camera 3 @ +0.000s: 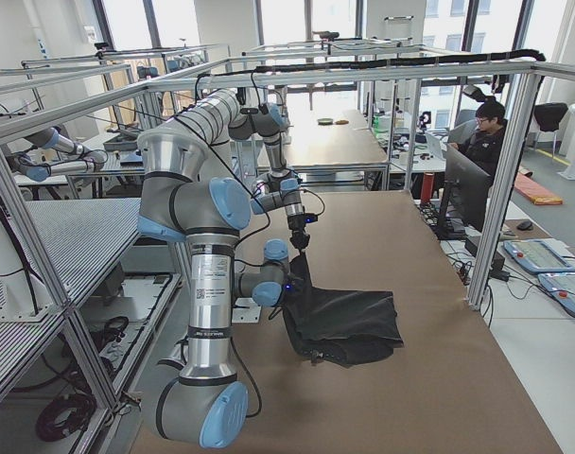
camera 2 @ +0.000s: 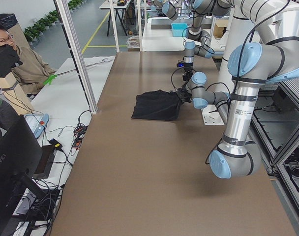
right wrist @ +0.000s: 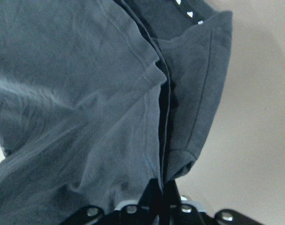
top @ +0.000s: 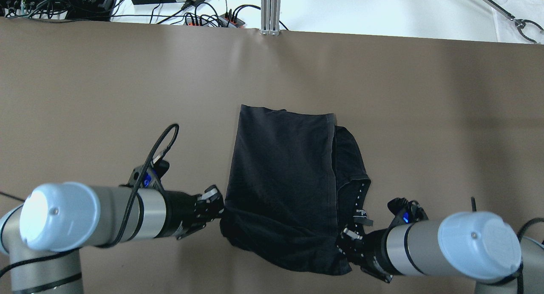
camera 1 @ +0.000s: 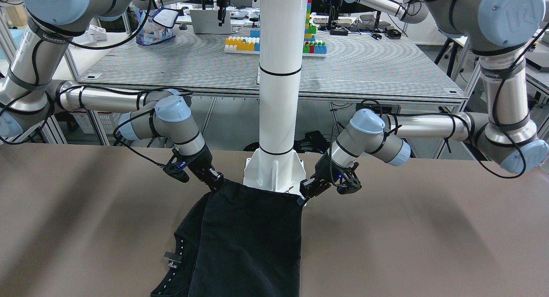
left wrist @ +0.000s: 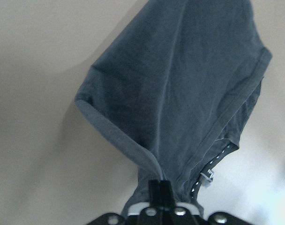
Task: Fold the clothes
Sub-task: 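Grasp the near end with both grippers and fold it toward the collar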
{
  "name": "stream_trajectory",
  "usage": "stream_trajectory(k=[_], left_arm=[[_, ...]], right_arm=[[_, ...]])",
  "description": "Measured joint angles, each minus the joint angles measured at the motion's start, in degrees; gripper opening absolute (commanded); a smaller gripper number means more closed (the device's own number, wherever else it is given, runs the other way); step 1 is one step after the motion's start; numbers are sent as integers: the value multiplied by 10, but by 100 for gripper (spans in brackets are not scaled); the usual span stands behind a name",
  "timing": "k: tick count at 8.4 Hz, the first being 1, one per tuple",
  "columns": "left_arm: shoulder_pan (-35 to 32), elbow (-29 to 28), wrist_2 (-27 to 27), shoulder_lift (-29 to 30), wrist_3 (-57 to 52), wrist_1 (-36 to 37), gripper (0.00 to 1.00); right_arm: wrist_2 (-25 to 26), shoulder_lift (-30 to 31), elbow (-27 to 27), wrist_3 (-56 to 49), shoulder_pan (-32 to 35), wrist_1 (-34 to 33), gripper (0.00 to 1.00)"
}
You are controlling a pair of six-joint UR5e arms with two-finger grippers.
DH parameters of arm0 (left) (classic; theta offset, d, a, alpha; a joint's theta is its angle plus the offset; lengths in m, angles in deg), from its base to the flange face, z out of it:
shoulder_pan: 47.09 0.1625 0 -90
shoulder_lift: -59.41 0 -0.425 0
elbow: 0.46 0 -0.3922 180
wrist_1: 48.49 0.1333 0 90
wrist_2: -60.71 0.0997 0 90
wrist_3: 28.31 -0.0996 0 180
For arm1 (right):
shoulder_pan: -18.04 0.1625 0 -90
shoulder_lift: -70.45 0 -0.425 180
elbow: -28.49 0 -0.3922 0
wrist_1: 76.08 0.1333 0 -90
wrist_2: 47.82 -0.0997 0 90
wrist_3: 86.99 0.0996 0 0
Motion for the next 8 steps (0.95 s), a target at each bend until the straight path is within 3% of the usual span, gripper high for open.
stream_trajectory(k=[3,6,7,8], left_arm=[[-104,-112,-43,117,-36,39,0],[-161,-246,-60,179,-71,8,0],[-171,-301,-61,199,-76,-22,0],[-181,-371,-61,227,-82,-60,61]], right_arm=[[-46,-64,-85,-46,122,0,0],[-50,-148,-201,-93,189,0,0],[-50,-172,-248,-117,205,3,31],[-51,-202,-301,-144,221,6,95]])
